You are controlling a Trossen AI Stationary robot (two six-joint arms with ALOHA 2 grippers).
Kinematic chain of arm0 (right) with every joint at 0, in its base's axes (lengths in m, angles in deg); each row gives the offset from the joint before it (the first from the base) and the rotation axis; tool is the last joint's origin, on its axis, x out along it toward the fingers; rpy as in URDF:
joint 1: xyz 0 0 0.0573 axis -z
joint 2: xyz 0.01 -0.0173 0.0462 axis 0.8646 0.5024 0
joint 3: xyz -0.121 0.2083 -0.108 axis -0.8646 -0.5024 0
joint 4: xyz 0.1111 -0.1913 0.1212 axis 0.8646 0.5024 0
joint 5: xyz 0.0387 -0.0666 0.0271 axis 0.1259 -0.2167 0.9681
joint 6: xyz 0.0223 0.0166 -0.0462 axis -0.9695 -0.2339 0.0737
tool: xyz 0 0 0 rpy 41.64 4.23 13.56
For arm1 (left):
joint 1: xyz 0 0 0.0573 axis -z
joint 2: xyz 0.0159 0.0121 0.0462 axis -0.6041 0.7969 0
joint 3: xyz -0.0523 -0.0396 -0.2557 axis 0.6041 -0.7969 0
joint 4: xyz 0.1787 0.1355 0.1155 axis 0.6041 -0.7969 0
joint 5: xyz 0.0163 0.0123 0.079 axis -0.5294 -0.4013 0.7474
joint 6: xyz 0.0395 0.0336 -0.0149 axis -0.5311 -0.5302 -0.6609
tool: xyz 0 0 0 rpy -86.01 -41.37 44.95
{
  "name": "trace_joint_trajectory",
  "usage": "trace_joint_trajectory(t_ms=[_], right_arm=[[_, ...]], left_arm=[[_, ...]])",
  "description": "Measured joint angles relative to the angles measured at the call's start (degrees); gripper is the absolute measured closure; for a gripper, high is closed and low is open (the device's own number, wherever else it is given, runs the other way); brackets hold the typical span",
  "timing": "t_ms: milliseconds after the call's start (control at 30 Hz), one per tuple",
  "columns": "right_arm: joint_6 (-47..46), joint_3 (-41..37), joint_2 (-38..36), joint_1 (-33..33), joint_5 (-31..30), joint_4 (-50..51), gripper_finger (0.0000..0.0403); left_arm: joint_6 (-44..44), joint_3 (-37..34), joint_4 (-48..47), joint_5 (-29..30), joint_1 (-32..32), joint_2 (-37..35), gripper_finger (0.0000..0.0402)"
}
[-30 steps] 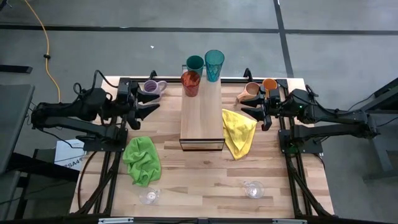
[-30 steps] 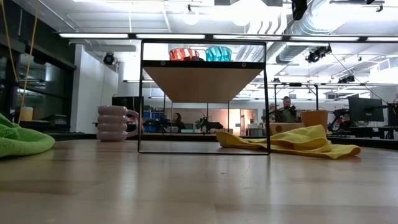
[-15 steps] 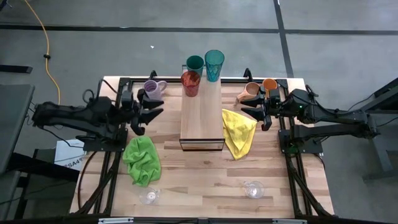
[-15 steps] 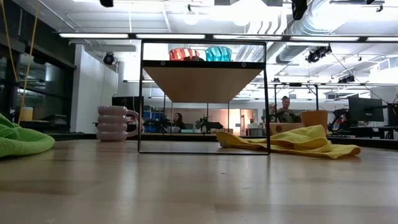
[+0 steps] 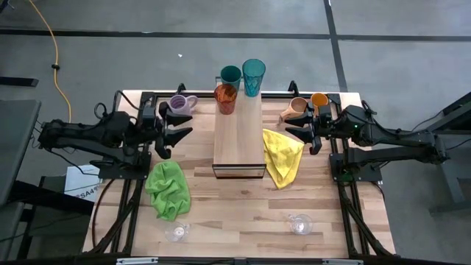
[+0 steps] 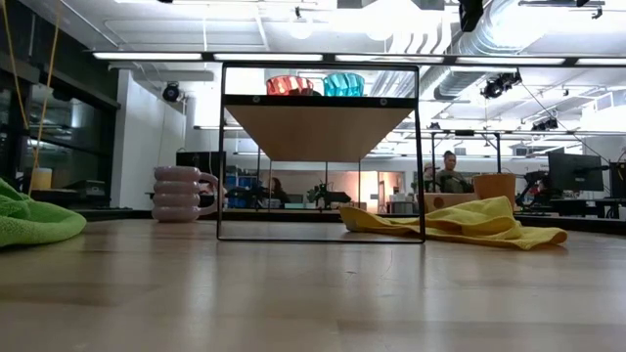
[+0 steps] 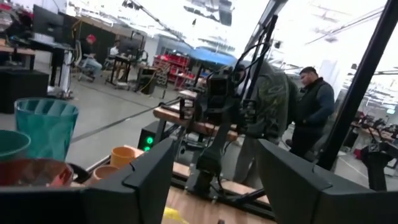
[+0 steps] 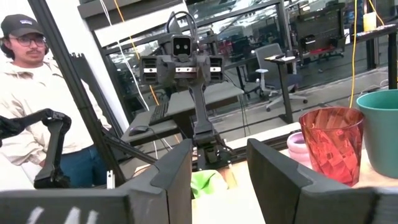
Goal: Stack small to large cups/mugs on shelf
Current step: Put the orange plastic cup on the shelf
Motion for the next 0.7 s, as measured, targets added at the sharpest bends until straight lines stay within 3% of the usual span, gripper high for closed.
trace_joint_trajectory(t_ms=[233, 533, 700], right_arm=[[-0.55, 0.02, 0.00, 0.00, 0.00, 0.00, 0.0256], [-0.89, 0.02, 0.00, 0.00, 0.00, 0.00, 0.0256], [-8.32, 0.01, 0.02, -0.01, 0.00, -1.85, 0.0256]], left_arm=[[-0.34, 0.09, 0.83, -0.17, 0.00, 0.00, 0.0176], [-0.01, 0.09, 0.94, -0.23, 0.02, -0.07, 0.0204], [1.02, 0.10, 0.91, -0.27, 0.02, -0.07, 0.0218]])
